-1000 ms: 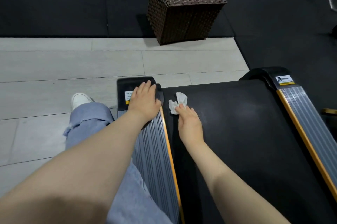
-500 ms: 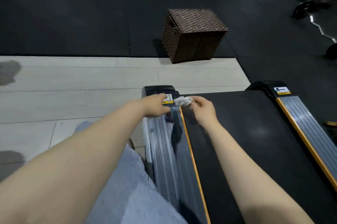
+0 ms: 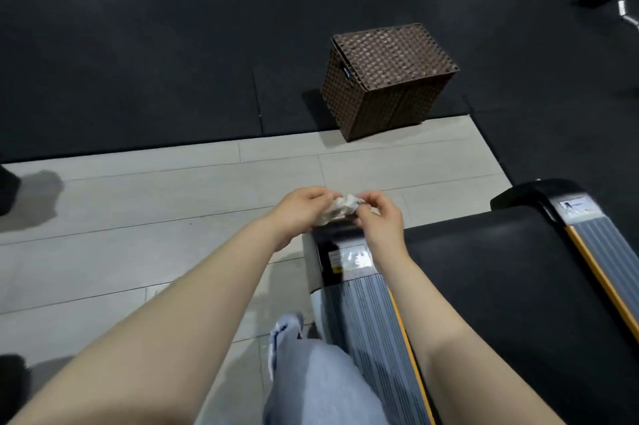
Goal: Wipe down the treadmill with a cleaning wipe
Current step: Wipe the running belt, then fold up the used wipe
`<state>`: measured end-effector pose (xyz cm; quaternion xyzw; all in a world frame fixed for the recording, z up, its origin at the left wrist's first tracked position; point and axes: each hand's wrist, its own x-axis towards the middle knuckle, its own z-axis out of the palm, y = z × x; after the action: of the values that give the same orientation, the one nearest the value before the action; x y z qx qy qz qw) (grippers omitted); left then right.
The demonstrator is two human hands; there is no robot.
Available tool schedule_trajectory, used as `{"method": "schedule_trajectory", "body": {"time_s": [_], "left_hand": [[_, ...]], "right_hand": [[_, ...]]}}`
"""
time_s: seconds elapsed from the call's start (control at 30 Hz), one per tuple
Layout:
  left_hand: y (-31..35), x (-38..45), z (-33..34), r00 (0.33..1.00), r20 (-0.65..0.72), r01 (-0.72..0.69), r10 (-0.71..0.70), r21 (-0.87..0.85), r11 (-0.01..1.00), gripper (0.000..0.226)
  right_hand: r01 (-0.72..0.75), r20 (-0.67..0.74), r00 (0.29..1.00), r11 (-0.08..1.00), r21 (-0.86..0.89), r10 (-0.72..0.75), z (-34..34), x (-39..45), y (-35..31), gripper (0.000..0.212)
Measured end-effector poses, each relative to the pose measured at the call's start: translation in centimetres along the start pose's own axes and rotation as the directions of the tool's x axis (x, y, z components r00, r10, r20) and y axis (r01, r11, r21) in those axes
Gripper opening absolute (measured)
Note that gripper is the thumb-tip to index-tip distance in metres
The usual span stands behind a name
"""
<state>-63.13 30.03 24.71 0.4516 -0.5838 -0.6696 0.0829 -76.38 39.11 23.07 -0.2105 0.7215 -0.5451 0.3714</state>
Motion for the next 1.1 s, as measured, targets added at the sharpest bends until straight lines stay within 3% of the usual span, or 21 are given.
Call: {"method": "schedule_trajectory", "body": {"time_s": [0.17,0.3,0.43,0.57,0.7,0.8,1.0,1.1], "left_hand": [[3.8,-2.7,-1.6,0.992,-0.090,0.076,-0.090,-0.151,0.986,0.014],[7.1,-5.3,-2.3,0.962,-0.163,0.167,-0.221,-0.291,0.942,0.019],[11.1,-7.8,-5.1,0.904,-0.211,0.215,-0.373,-0.529,0.821,0.032],[13.4,-10.4,-10.1,0.826,-0.223,0.222,-0.518,-0.717,0.661,0.020],[15.2,-13.4,-16.2,0.852,-0.197,0.180,-0.485,-0.759,0.626,0.024],[15.0,-15.9,-21.4,0.835,-0.274,0.123,-0.477,-0.752,0.647,0.033],[11.1,-20.3,-32.5,0.709,-0.474,-0.008,-0.522,-0.746,0.666,0.023],[9.4,-22.5,-37.5,0.643,-0.513,0.052,-0.568,-0.711,0.701,0.022]], "right_hand": [[-0.118,0.048,0.992,0.990,0.082,0.115,1.9,-0.5,-6.6,0.019],[-0.156,0.135,0.978,0.987,-0.033,0.159,3.1,-1.8,-10.9,0.032],[-0.114,0.185,0.972,0.980,-0.161,0.143,5.1,-3.3,-15.4,0.036],[-0.058,0.261,0.956,0.957,-0.283,0.135,9.1,-4.6,-19.4,0.023],[0.025,0.339,0.933,0.921,-0.389,0.118,16.0,-5.2,-21.9,0.012],[0.061,0.409,0.903,0.903,-0.426,0.131,22.2,-6.2,-23.0,0.009],[0.101,0.617,0.763,0.908,-0.406,0.191,33.8,-9.9,-24.9,0.028],[0.145,0.681,0.704,0.897,-0.417,0.203,38.9,-12.2,-26.0,0.042]]}}
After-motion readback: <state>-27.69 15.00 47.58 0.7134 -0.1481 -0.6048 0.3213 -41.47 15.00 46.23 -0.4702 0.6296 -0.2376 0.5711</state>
